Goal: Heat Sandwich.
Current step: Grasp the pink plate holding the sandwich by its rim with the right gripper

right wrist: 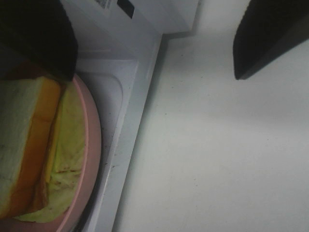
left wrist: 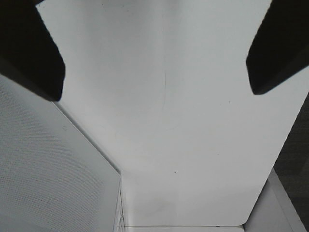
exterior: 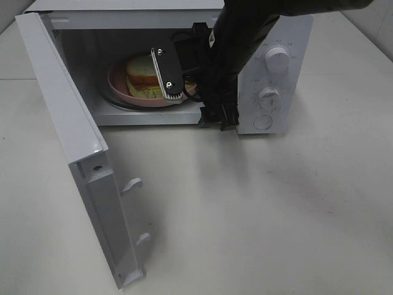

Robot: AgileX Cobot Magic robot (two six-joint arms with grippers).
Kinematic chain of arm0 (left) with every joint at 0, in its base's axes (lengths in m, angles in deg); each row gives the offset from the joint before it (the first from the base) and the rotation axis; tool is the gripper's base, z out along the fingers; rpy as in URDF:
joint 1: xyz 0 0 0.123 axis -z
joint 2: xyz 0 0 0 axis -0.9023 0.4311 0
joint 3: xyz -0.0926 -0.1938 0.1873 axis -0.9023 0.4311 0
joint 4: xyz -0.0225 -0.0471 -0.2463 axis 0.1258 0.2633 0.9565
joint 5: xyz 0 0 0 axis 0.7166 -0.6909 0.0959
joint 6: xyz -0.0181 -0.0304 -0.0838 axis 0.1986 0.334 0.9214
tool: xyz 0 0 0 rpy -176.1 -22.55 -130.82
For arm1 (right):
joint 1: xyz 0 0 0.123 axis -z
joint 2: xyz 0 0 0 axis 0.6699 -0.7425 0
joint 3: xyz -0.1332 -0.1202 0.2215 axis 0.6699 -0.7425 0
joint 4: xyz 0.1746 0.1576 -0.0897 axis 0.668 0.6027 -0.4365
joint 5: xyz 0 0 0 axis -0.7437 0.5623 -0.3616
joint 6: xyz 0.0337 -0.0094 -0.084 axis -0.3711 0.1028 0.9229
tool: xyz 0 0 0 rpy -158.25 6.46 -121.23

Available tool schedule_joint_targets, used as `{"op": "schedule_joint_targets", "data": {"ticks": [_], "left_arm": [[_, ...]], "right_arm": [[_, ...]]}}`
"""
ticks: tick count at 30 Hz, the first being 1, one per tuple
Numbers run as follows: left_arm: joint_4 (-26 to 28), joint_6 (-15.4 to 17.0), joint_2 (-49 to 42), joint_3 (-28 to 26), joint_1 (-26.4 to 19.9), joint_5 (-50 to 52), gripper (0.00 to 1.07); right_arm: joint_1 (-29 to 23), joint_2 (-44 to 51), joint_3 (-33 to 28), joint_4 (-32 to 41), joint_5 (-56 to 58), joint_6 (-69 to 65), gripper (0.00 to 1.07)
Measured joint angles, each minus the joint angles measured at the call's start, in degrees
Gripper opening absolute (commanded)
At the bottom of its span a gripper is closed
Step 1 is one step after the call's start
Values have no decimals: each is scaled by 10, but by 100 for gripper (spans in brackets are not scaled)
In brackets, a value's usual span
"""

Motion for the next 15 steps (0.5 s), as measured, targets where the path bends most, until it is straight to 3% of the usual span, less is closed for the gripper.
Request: {"op": "schedule_joint_targets", "data": {"ticks": [15], "left_arm": [[0,0,0,0,0,0,98]], "right_arm": [[0,-115,104,0,-17,-30,80]]}}
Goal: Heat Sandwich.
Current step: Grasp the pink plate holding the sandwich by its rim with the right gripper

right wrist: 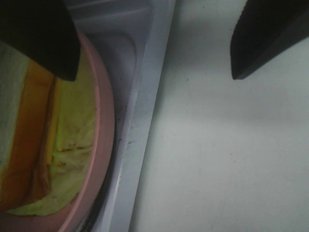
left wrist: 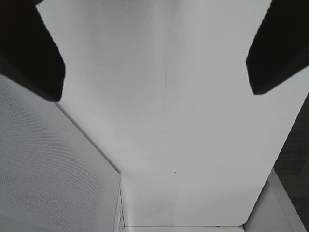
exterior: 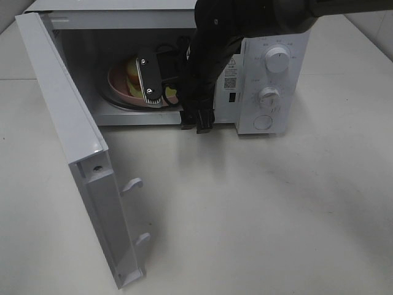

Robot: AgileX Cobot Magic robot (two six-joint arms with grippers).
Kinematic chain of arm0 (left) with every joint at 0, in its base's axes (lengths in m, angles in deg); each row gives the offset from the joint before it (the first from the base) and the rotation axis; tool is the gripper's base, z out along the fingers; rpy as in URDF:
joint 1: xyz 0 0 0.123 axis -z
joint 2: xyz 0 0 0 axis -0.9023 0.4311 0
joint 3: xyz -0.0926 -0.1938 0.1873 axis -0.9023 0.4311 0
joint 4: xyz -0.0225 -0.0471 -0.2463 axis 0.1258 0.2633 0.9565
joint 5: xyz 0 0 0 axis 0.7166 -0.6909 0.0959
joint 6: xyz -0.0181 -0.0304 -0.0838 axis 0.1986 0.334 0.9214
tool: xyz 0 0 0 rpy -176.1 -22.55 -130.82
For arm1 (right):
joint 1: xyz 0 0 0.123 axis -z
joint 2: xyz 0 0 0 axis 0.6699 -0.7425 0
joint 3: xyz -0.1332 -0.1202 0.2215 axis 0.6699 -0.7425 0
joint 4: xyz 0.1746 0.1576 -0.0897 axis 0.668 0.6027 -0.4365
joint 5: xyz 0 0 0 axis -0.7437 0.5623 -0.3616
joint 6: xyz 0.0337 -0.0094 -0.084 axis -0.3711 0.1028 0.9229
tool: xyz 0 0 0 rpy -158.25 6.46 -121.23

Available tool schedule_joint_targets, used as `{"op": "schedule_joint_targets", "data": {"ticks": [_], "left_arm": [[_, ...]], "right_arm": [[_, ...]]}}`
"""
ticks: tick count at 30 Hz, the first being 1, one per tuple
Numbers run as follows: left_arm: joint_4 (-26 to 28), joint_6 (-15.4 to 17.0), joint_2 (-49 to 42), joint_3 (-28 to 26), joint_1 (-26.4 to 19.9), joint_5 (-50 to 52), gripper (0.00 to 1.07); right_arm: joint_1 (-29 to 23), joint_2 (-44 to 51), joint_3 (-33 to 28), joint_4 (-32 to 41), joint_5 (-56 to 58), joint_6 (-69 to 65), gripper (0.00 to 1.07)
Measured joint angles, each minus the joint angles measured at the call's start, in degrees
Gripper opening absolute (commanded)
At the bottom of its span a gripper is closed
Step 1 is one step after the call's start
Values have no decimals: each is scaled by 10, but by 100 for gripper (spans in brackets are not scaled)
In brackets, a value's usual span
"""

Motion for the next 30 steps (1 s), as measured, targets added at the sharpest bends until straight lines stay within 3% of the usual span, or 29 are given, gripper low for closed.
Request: {"op": "schedule_joint_targets", "data": {"ticks": [12,21,30], "left_arm": [[0,0,0,0,0,0,98],[0,0,0,0,0,0,98],[0,0,0,0,0,0,98]], "right_arm": [[0,-73,92,-4,12,-10,79],[1,-144,204,-24,52,-55,77],[2,-157,219,-32,59,-56,76]]}}
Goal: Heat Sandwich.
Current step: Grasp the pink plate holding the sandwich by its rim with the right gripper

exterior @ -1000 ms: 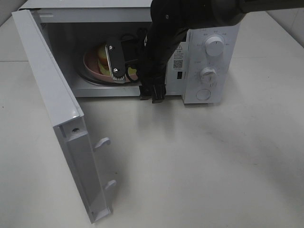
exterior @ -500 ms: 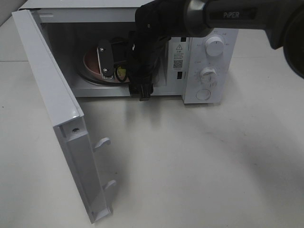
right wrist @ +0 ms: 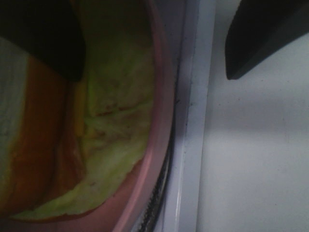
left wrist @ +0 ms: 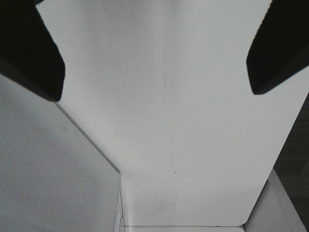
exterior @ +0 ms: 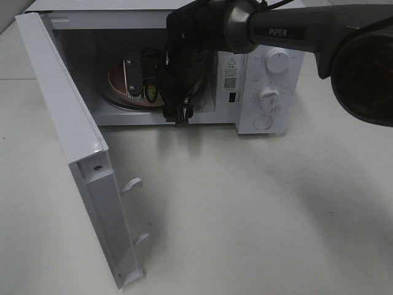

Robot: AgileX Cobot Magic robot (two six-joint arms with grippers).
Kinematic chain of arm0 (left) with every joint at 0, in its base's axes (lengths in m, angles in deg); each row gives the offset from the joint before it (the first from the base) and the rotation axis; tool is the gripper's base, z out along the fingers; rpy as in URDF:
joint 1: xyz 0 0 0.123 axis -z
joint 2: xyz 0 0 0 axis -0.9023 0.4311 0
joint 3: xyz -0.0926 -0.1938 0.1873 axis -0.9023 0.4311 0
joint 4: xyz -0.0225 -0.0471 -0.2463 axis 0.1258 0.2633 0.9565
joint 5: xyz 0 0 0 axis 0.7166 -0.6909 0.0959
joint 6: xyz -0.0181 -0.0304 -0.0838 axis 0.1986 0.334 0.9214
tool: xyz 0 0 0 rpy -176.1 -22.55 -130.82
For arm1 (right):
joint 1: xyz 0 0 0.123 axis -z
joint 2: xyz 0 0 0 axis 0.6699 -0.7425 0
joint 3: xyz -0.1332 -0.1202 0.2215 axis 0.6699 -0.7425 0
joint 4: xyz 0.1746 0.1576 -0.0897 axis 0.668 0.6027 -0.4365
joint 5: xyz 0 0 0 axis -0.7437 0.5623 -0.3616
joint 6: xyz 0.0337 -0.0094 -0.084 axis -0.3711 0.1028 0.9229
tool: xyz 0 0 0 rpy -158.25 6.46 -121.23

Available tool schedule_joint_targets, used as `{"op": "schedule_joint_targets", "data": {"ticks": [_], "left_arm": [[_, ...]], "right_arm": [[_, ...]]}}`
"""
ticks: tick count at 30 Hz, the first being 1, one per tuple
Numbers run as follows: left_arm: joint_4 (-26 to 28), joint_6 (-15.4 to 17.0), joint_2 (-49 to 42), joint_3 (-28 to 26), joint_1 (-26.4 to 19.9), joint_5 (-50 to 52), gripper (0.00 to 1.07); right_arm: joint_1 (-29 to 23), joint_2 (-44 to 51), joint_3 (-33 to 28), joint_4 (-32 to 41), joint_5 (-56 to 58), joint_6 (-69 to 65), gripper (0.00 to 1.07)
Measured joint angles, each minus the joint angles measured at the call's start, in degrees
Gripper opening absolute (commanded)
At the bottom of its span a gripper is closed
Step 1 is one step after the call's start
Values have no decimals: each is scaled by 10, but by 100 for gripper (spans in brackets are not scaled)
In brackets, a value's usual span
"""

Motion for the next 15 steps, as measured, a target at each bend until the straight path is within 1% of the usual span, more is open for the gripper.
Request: {"op": "schedule_joint_targets", "data": {"ticks": [2,4,5,6,7,8,9,10,11,12,13,15], "left_arm": [[0,0,0,0,0,0,98],[0,0,0,0,0,0,98],[0,0,0,0,0,0,98],[0,0,0,0,0,0,98],[0,0,0,0,0,0,98],[0,0,0,0,0,0,98],[0,0,0,0,0,0,98],[0,0,0,0,0,0,98],[0,0,0,0,0,0,98],[0,0,0,0,0,0,98],[0,0,0,0,0,0,98],[0,0,0,0,0,0,98]], "right_arm": [[0,0,0,0,0,0,75],[0,0,0,-1,1,0,70],[0,0,0,-1,5,0,60],[0,0,0,-1,9,0,52],[0,0,0,-1,9,0,52],[0,0,0,-1,13,0,44],[0,0,0,-1,15,0,34],[0,0,1,-1,23,0,14],[0,0,1,-1,28,0,7],[0,0,1,-1,28,0,7],[0,0,1,-2,30,0,0],[-1,1,3,-4,42,2,0]]}}
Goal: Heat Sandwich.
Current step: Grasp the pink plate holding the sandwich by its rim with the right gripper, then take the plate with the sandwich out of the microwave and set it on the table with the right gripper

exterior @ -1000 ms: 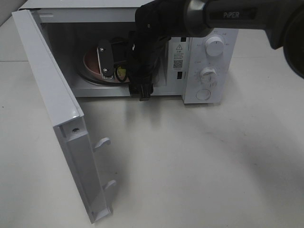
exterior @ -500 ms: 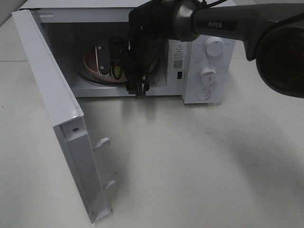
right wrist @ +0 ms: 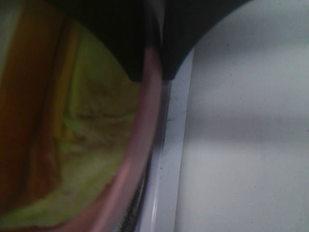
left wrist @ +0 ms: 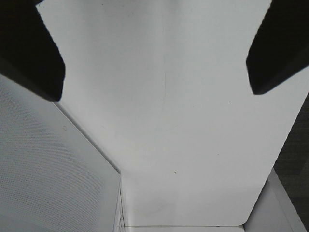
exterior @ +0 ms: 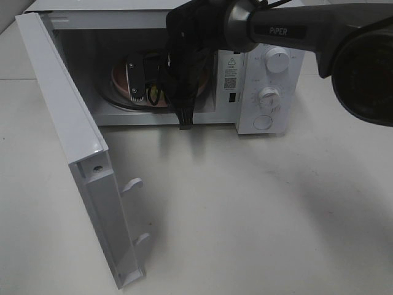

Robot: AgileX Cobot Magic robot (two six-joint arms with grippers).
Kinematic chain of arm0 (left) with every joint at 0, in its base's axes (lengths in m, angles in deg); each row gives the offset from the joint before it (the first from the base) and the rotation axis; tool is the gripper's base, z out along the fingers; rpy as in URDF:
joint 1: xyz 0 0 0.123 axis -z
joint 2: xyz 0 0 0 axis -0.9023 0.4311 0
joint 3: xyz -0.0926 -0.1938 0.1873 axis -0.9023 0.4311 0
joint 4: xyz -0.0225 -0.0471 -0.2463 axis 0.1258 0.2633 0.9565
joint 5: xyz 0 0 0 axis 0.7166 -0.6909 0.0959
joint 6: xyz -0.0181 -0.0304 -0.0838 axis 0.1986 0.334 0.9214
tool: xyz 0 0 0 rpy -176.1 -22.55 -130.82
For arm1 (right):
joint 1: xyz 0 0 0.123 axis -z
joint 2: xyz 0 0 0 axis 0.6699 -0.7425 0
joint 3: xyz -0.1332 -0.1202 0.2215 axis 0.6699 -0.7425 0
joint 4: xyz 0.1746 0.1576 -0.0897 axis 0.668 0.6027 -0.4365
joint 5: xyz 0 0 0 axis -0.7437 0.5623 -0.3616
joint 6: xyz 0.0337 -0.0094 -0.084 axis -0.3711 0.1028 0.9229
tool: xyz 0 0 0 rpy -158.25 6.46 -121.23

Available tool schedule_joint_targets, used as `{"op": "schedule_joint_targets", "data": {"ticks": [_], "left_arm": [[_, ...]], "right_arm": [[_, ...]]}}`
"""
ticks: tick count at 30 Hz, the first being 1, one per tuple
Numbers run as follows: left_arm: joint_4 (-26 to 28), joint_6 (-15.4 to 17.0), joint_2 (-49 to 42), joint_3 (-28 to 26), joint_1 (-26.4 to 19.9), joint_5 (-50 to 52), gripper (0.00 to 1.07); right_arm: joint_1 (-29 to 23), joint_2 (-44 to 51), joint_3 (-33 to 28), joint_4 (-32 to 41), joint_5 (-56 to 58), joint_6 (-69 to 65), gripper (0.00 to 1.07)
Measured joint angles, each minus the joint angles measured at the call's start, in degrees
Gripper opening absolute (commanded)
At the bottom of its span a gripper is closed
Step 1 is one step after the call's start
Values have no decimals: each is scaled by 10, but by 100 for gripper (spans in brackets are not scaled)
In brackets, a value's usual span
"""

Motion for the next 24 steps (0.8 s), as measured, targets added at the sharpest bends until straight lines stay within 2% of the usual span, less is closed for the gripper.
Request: {"op": "schedule_joint_targets", "data": {"ticks": [12,24], "left_arm": [[0,0,0,0,0,0,98],[0,0,0,0,0,0,98]], "right_arm": [[-1,7,1,4,14,1,0],[-1,13,1,13,36,80,0]]}}
